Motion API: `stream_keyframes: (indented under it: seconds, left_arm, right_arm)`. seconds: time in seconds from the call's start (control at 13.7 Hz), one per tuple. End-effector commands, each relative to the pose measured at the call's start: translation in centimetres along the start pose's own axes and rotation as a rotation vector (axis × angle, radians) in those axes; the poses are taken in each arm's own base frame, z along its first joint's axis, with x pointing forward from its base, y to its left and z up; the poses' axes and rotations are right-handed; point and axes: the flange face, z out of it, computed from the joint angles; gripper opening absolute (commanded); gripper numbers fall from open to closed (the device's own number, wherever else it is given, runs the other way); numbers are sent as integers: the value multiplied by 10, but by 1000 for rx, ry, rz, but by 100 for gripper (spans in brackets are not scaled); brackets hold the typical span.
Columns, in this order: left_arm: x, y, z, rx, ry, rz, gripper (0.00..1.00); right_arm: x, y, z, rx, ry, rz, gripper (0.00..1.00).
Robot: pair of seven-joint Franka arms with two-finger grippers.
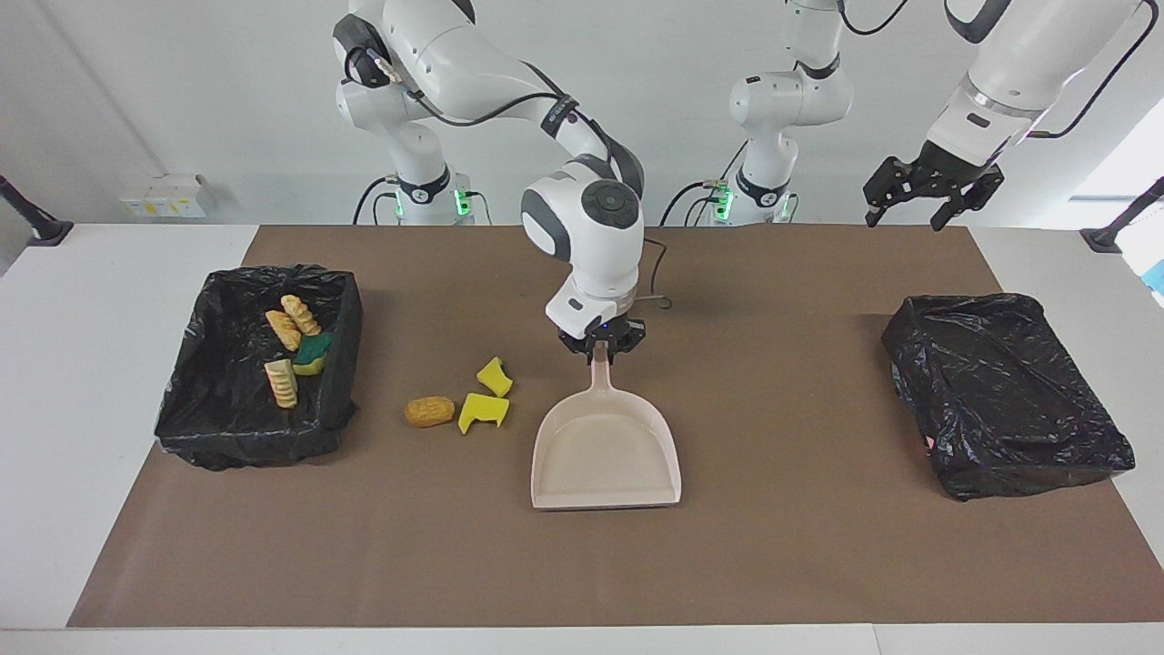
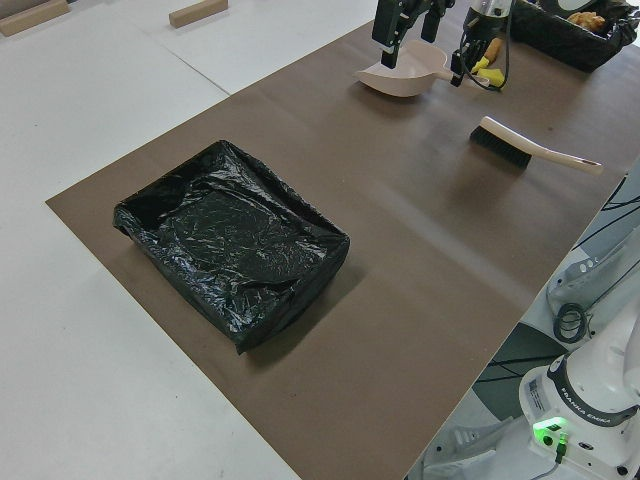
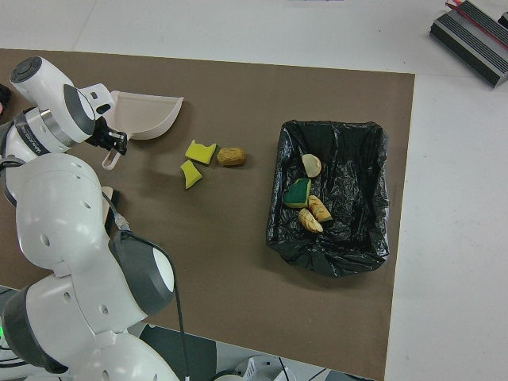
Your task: Sweep and dump trash in bin
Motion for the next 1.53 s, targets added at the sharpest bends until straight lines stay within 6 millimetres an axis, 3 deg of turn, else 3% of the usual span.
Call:
stream_keyframes:
  seconds: [0.0, 0.07, 0.15, 0.44, 0.58, 0.73, 0.87, 1.31, 1.46]
  left_arm:
    - [1, -2, -6, -7, 17, -6, 100]
    - [1, -1, -5, -6, 16, -2, 100]
    - [0, 0, -5, -6, 16, 0, 100]
    - [-1, 1, -4, -6, 14, 4, 100]
    - [-2, 2, -6, -5, 17, 8, 100]
    - [-2, 2, -6, -5, 15, 8, 100]
    - [-3, 2, -6, -5, 17, 8, 100]
    - [-2, 11, 0, -4, 5, 16, 100]
    - [7, 16, 1, -8, 38, 20, 100]
  right_arm:
    - [20, -9, 13, 29, 32, 43, 0]
    - [21, -7, 13, 12, 48, 30, 12]
    - [22, -5, 11, -1, 59, 30, 99]
    - [27, 12, -6, 8, 62, 44, 100]
    - [9, 18, -27, -17, 59, 33, 100]
    - [-24, 15, -47, -15, 47, 37, 100]
    - [-65, 20, -55, -16, 19, 37, 100]
    - [-201, 12, -25, -11, 82, 79, 100]
    - [-243, 8, -14, 26, 74, 66, 100]
